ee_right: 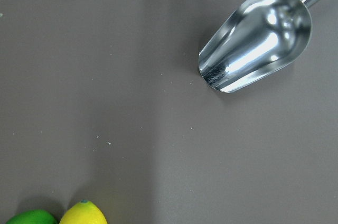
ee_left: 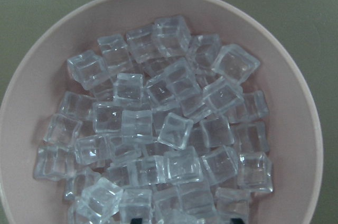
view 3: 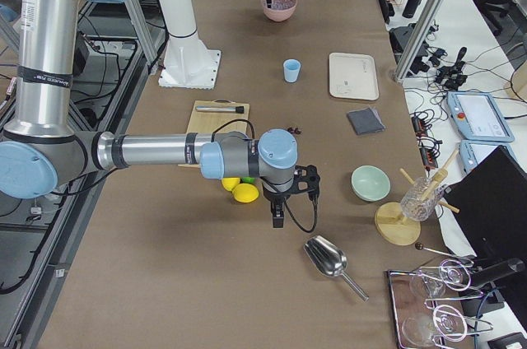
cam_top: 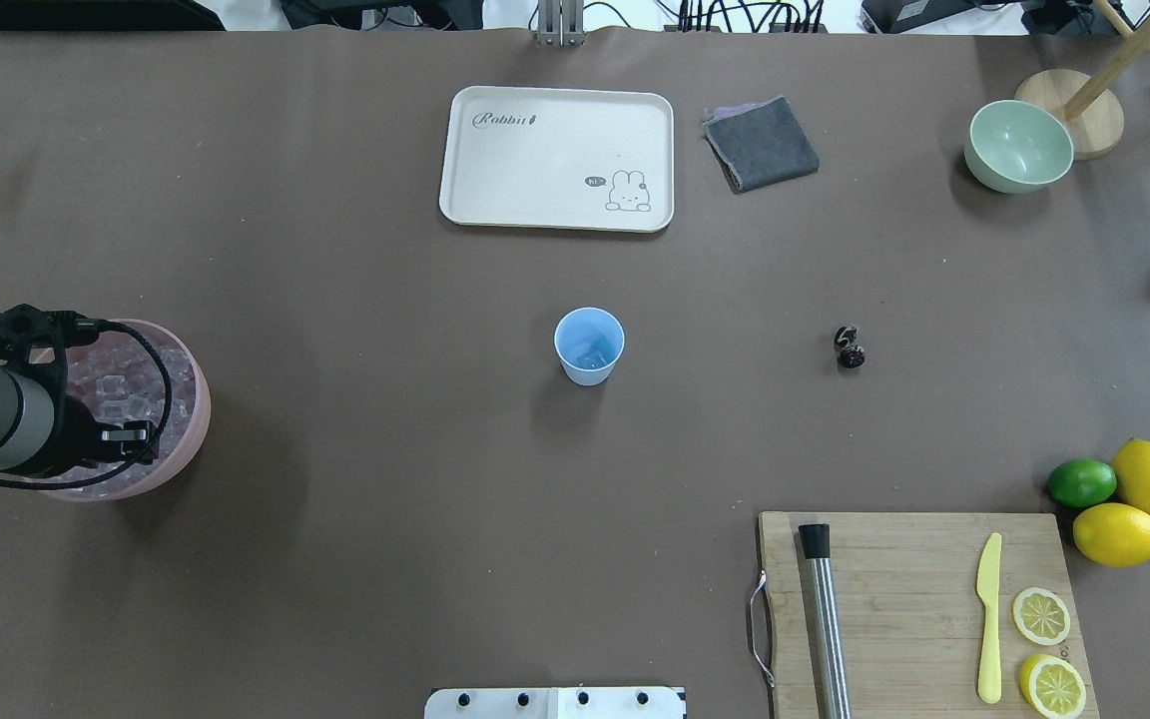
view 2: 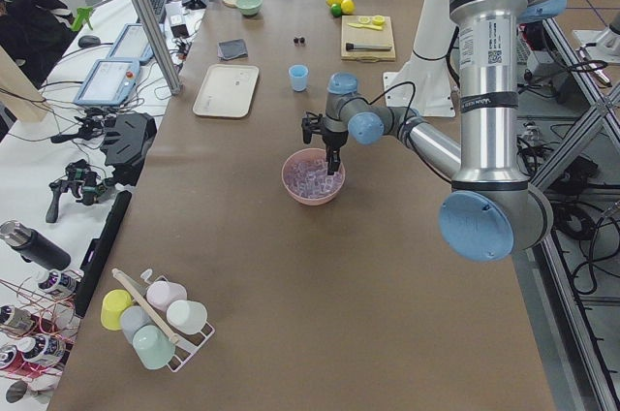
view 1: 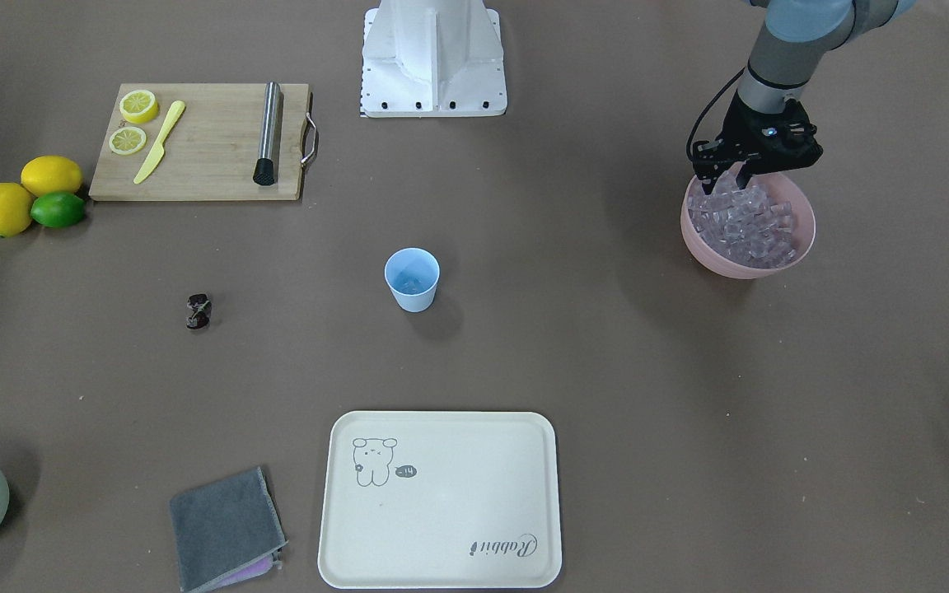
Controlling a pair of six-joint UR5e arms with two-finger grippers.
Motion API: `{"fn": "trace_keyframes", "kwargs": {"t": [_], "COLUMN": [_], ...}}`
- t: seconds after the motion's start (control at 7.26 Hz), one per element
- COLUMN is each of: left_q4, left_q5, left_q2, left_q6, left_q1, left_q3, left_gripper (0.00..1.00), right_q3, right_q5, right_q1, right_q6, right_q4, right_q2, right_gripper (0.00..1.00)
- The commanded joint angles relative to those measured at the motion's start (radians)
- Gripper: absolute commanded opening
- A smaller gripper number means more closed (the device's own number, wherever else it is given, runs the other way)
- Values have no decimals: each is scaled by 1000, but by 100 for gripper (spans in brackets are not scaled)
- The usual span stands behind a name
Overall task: Put ice and cherries in cup
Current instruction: 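Lower the left gripper into the bowl and grasp another ice cube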
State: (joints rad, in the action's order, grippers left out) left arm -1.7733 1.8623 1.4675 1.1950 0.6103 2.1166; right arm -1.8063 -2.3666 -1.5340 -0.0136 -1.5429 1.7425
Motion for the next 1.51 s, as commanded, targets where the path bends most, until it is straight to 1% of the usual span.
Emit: {"fn": "trace_keyframes", "kwargs": {"t": [0.0, 0.28, 0.55, 0.83, 1.1, 1.24, 1.38], "left_q4": [0, 0, 2, 2, 3, 5, 8], "left_q5": [0, 0, 0, 0, 0, 2, 8], "left_q2": [-1, 1, -2, -1, 1, 4, 1], "left_q6": [0, -2, -58, -60, -61, -66, -130], "left_q1": [-6, -7, -1, -1, 5, 11, 35], "left_q3": [-1, -9, -12, -10, -9, -1, 11], "left_gripper": [58, 58, 56, 38, 14, 11, 11], "right_q3": [-1, -2, -2, -2, -2, -2, -4], "right_q5": [3, 4, 6, 7, 7, 7, 4], "right_q1": [0, 0, 0, 0, 0, 0, 0], "right_q6": [0, 0, 1, 1, 1, 1, 1], "right_q4": [1, 1, 1, 4, 4, 4, 4], "right_q2": [2, 5, 6, 14, 14, 12, 12], "right_gripper": [100, 100, 100, 100, 100, 100, 100]}}
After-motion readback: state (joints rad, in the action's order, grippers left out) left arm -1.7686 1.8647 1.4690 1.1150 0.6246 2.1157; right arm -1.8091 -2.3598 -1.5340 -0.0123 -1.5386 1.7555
